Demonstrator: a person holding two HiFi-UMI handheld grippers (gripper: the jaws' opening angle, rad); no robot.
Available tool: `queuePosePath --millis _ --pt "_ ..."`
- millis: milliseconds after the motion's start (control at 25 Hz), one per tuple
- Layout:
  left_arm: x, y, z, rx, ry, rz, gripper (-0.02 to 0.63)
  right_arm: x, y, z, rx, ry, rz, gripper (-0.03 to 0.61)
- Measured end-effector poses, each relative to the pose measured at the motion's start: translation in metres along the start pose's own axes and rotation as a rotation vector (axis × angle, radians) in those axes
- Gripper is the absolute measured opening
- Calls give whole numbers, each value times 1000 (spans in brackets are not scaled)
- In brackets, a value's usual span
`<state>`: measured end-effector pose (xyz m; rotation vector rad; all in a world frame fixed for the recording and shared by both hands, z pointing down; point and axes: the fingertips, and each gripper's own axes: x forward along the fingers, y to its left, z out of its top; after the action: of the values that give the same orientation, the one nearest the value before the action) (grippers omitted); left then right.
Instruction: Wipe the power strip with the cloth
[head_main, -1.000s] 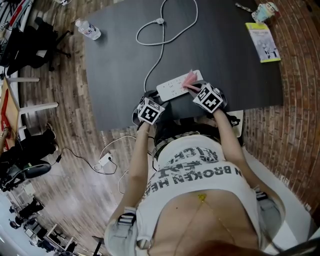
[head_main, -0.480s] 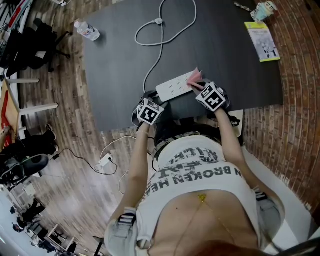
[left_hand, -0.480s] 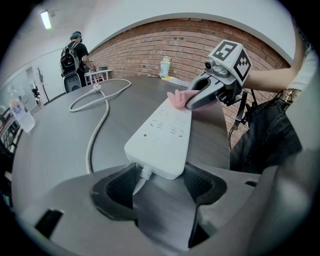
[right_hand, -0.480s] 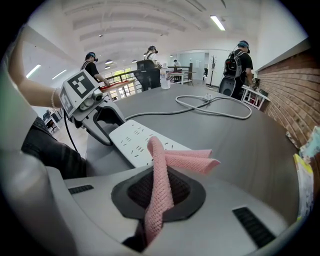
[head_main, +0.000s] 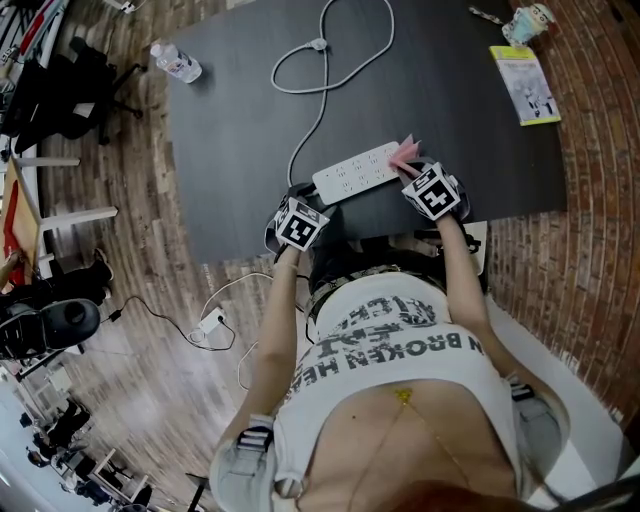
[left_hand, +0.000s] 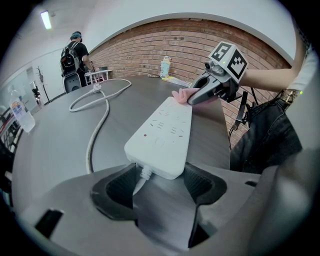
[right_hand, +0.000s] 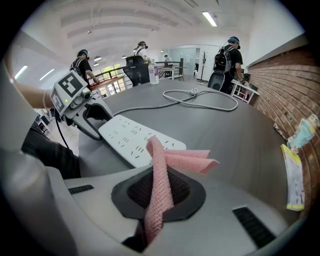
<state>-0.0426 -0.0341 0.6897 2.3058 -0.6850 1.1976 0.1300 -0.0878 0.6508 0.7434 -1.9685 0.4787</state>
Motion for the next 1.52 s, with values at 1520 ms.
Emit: queuePosePath --millis 1520 --pt "1 -2 -2 31 -8 42 281 -3 -6 -13 -92 160 58 17"
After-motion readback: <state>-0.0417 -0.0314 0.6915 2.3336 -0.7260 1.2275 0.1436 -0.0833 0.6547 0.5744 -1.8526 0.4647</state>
